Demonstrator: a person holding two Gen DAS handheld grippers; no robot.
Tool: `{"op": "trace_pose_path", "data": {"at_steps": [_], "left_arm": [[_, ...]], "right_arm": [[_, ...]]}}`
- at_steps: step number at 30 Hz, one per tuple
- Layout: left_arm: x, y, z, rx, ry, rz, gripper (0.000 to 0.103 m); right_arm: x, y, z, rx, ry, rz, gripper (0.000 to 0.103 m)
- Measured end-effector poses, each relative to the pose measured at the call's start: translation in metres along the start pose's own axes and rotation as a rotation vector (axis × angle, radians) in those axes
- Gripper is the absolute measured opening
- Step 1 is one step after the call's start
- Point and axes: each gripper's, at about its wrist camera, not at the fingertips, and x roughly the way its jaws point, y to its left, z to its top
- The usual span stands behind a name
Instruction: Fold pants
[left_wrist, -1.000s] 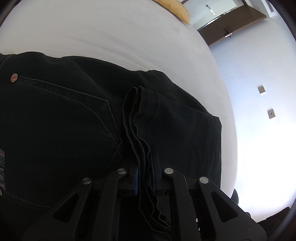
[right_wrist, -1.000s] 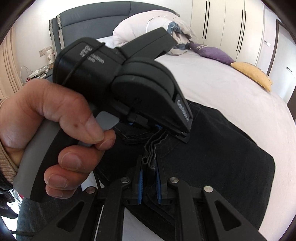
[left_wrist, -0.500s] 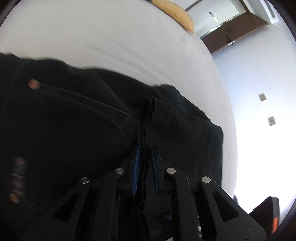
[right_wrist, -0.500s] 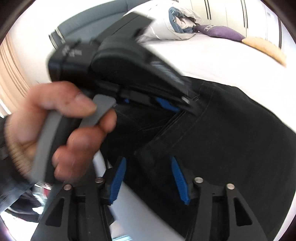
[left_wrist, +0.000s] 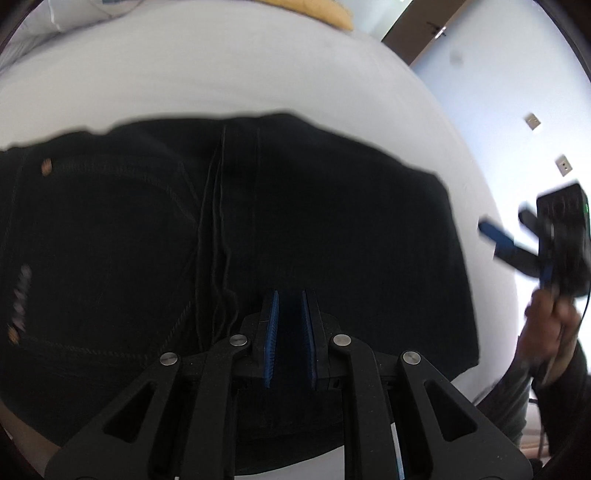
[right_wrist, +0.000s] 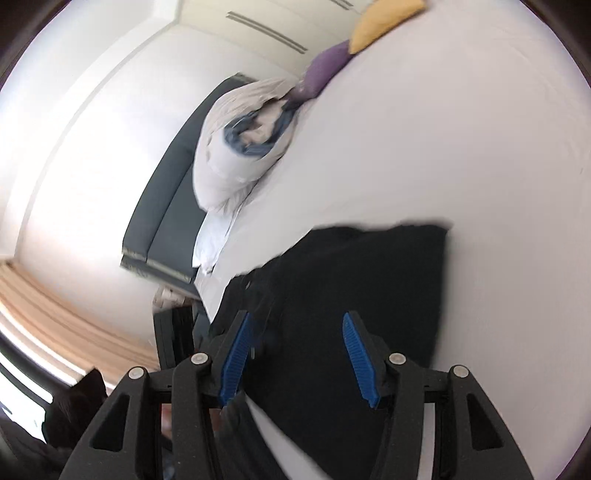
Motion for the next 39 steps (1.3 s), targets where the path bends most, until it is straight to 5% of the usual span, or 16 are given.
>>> {"op": "trace_pose_path", "data": {"at_steps": [7, 11, 18, 23, 26, 31, 32, 34, 35, 36, 39], "left_arm": [[-0.002, 0.028, -0.018, -0.046, -0.013, -0.067, 0.012], [0.005, 0.03, -0.013, -0.052, -0.006, -0.054, 0.012], [0.001, 0.042, -0.01, -0.077, -0.016, -0.074, 0.012], [0.001, 0.04, -0.021, -0.081, -0.03, -0.07, 0.012], [-0.004, 0.042, -0.024, -0.101, -0.046, -0.08, 0.012], [-0.058, 0.045, -0.036, -0.144, -0.196, -0.013, 0.013], [-0.078, 0.054, -0.045, -0.183, -0.256, -0.028, 0.015], [-0.105, 0.075, -0.061, -0.263, -0.335, -0.05, 0.043], [-0.121, 0.091, -0.073, -0.321, -0.393, -0.059, 0.091], [-0.139, 0.108, -0.089, -0.388, -0.474, -0.048, 0.103], [-0.165, 0.162, -0.125, -0.556, -0.556, -0.058, 0.103]], "right_arm": [[0.021, -0.047, 0.038, 0.09, 0.014, 0.021, 0.055], [0.033, -0.067, 0.029, 0.127, 0.075, 0.007, 0.043], [0.014, -0.06, -0.028, 0.154, 0.116, 0.104, 0.043], [0.012, -0.029, -0.093, 0.021, 0.248, 0.103, 0.041], [0.007, -0.026, -0.11, 0.038, 0.234, 0.132, 0.039], [0.005, -0.025, -0.116, 0.035, 0.237, 0.065, 0.03], [0.006, -0.025, -0.115, 0.039, 0.241, 0.056, 0.03], [0.008, -0.024, -0.114, 0.047, 0.241, 0.045, 0.031], [0.009, -0.023, -0.113, 0.049, 0.237, 0.042, 0.033], [0.008, -0.023, -0.112, 0.05, 0.232, 0.043, 0.035], [0.008, -0.018, -0.114, 0.053, 0.201, 0.057, 0.049]]}}
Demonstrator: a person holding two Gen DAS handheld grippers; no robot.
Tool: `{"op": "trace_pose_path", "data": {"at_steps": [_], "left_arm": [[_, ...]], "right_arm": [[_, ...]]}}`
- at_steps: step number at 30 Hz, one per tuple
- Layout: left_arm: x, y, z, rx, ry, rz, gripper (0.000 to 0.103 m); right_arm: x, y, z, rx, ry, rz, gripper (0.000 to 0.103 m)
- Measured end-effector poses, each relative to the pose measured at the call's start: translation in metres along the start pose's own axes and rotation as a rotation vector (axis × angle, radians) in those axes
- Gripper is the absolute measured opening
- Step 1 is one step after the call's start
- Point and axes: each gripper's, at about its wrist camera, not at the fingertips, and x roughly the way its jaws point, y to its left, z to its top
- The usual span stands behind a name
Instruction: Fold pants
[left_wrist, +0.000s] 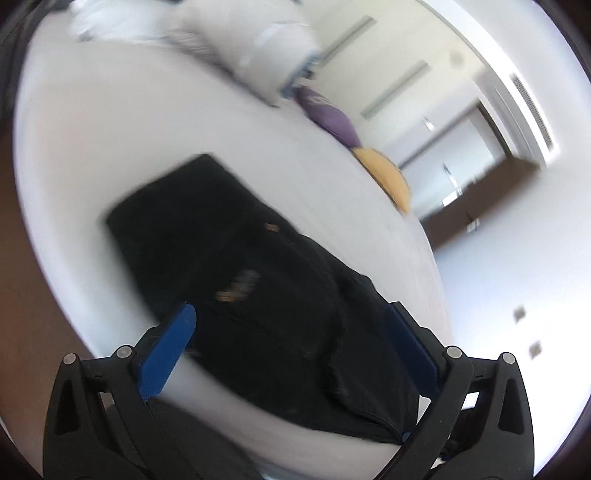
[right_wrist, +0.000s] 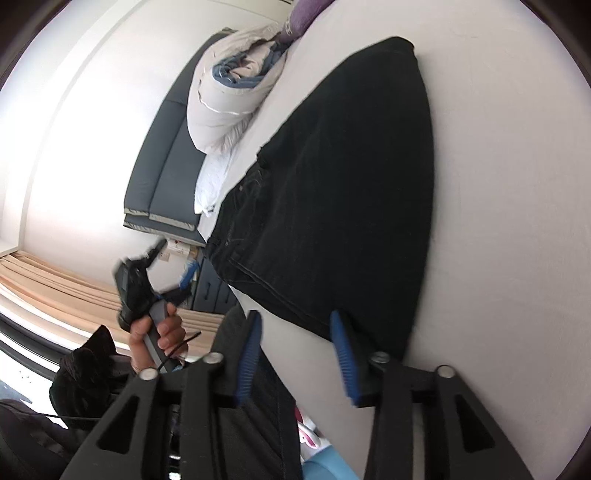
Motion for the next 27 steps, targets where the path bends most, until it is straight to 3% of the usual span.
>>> {"op": "trace_pose_path", "data": {"at_steps": [3, 10, 20, 27], "left_arm": [[-0.009, 0.051, 0.007, -0.146, -0.001, 0.03, 0.103], [0.003, 0.109, 0.01, -0.307, -0.02, -0.088, 0.101], [0.028, 0.133, 0.008, -0.365, -0.007, -0.14, 0.096], [0.03, 0.128, 0.019, -0.382, -0.003, -0.179, 0.079]], "right_arm": [[0.001, 0.005, -0.002, -0.009, -0.01, -0.008, 0.057], [0.002, 0.004, 0.002, 0.034, -0.011, -0.004, 0.059], [0.002, 0.005, 0.002, 0.039, -0.008, -0.026, 0.059], [0.002, 0.005, 0.001, 0.039, -0.008, -0.027, 0.058]]}}
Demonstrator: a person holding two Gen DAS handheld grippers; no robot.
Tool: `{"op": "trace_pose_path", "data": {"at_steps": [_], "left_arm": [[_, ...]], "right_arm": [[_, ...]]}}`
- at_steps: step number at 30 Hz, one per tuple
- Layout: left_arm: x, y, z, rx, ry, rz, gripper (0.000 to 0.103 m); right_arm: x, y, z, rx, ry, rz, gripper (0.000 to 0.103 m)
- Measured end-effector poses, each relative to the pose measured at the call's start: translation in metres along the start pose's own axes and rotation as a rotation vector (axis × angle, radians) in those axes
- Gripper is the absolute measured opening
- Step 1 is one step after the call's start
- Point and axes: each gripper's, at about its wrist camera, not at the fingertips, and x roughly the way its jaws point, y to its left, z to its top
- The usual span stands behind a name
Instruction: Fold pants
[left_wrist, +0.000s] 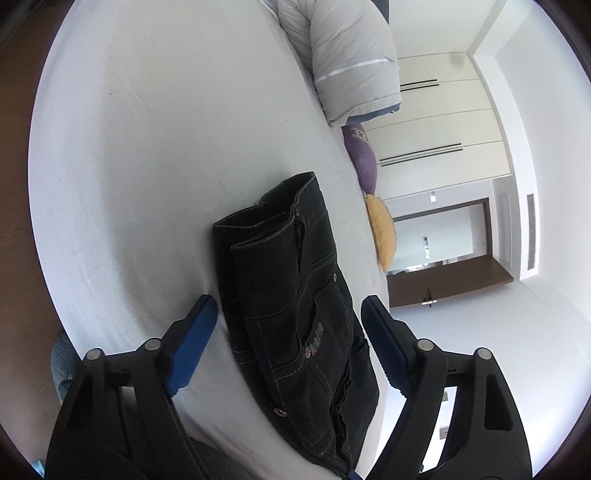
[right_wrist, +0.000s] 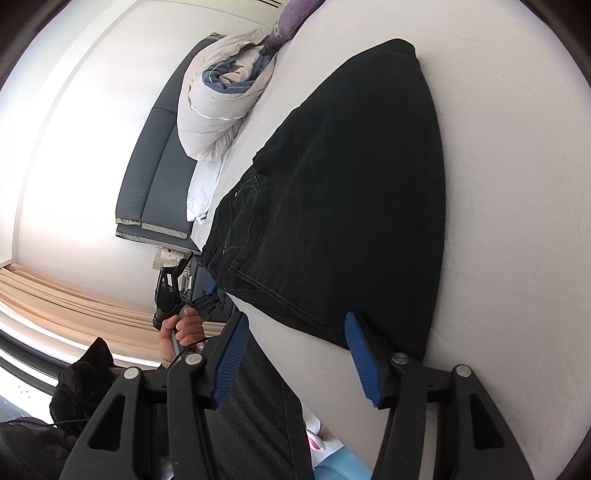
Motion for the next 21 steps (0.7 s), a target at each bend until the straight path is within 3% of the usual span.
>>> {"op": "trace_pose_path", "data": {"at_steps": [3, 7, 10, 14, 21], "left_arm": [[0.011, -0.001, 0.002, 0.007, 0.037, 0.027, 0.078], [0.018, 0.003, 0.009, -0.04, 0.044, 0.003, 0.076], [0.027, -0.005, 0.014, -0.01, 0.068, 0.051, 0.057], [0.036, -0.001, 0.019, -0.054, 0.077, 0.081, 0.033], [0.036, -0.006, 0.014, -0.067, 0.028, 0.127, 0.022]], "right_arm": [[0.0, 0.0, 0.0, 0.001, 0.0, 0.0, 0.058], [0.0, 0.0, 0.0, 0.001, -0.002, 0.001, 0.058], [-0.001, 0.0, 0.0, 0.003, -0.003, 0.004, 0.057], [-0.001, 0.0, 0.001, 0.012, -0.007, 0.008, 0.055], [-0.001, -0.003, 0.003, 0.023, -0.004, 0.007, 0.051]]}}
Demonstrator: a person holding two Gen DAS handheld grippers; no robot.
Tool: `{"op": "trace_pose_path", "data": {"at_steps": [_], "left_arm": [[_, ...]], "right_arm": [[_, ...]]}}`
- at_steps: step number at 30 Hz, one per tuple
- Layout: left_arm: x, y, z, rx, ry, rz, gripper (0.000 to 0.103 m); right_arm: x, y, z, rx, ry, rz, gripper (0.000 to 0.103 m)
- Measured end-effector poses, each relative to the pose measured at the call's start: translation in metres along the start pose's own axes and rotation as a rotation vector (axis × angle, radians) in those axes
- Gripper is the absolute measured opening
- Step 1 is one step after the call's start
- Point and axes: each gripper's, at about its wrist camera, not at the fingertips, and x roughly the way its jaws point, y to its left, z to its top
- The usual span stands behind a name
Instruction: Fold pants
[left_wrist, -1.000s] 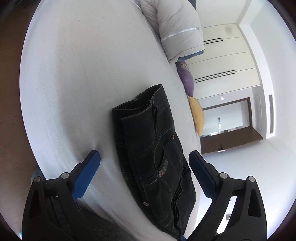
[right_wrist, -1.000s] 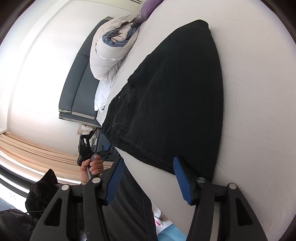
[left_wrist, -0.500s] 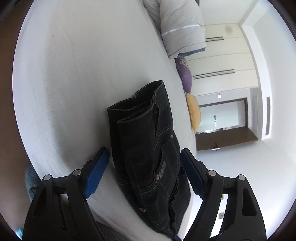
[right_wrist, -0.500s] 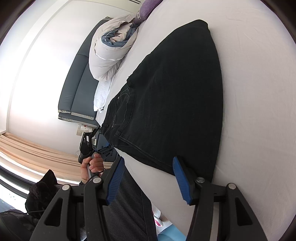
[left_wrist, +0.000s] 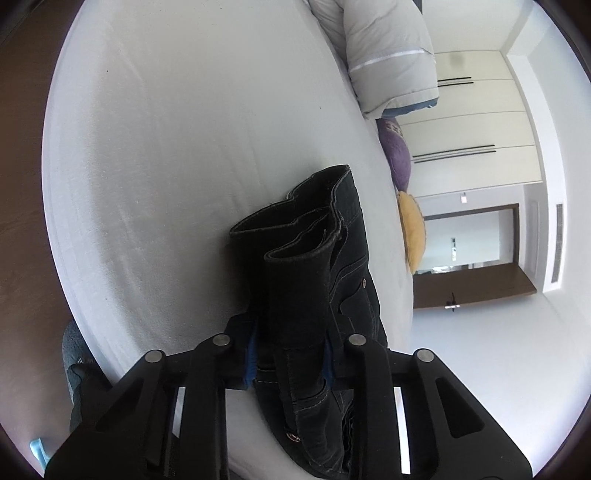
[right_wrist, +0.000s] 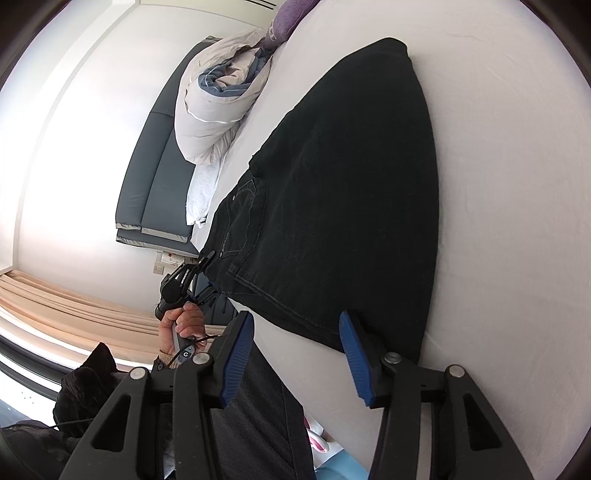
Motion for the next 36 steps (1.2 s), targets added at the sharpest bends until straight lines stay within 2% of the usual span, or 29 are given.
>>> {"op": "trace_pose_path", "data": {"at_steps": [6, 10, 13, 16, 18, 20, 21, 22, 24, 26, 29, 32, 34, 36], "left_arm": [[-0.005, -0.017, -0.006, 0.003, -0.058, 0.039, 0.018], [-0.011, -0.05, -0.012, 0.107, -0.103, 0.088, 0.015], [-0.013, -0.105, -0.025, 0.291, -0.132, 0.131, 0.012], [-0.002, -0.181, -0.06, 0.558, -0.13, 0.15, 0.012], [0.013, -0.231, -0.104, 0.772, -0.105, 0.149, 0.012], [0.032, -0.265, -0.157, 0.976, -0.066, 0.153, 0.012], [0.043, -0.274, -0.183, 1.071, -0.041, 0.159, 0.012], [0.054, -0.279, -0.207, 1.158, -0.016, 0.167, 0.012], [0.081, -0.276, -0.264, 1.335, 0.059, 0.188, 0.011], [0.103, -0.262, -0.303, 1.416, 0.142, 0.203, 0.011], [0.121, -0.244, -0.342, 1.507, 0.209, 0.24, 0.01], [0.122, -0.242, -0.356, 1.564, 0.171, 0.276, 0.01], [0.117, -0.242, -0.356, 1.569, 0.156, 0.277, 0.01], [0.116, -0.245, -0.36, 1.616, 0.131, 0.285, 0.01]], "right_arm": [[0.0, -0.001, 0.0, 0.017, -0.008, 0.001, 0.049], [0.001, -0.006, 0.0, 0.046, -0.016, -0.019, 0.038], [0.0, -0.006, 0.0, 0.053, -0.023, -0.016, 0.038], [-0.002, -0.008, -0.001, 0.061, -0.038, 0.01, 0.04], [-0.006, -0.009, 0.0, 0.083, -0.052, 0.036, 0.045], [-0.016, -0.009, 0.002, 0.105, -0.096, 0.058, 0.062], [-0.025, -0.007, 0.006, 0.107, -0.135, 0.061, 0.065], [-0.032, -0.006, 0.009, 0.104, -0.164, 0.062, 0.07], [-0.047, -0.004, 0.019, 0.103, -0.211, 0.073, 0.07], [-0.056, -0.005, 0.029, 0.108, -0.236, 0.078, 0.072], [-0.056, -0.007, 0.043, 0.124, -0.232, 0.057, 0.074], [-0.042, -0.007, 0.053, 0.12, -0.191, 0.048, 0.074], [-0.029, -0.007, 0.058, 0.12, -0.152, 0.034, 0.074], [-0.013, -0.007, 0.064, 0.136, -0.12, 0.023, 0.074]]}}
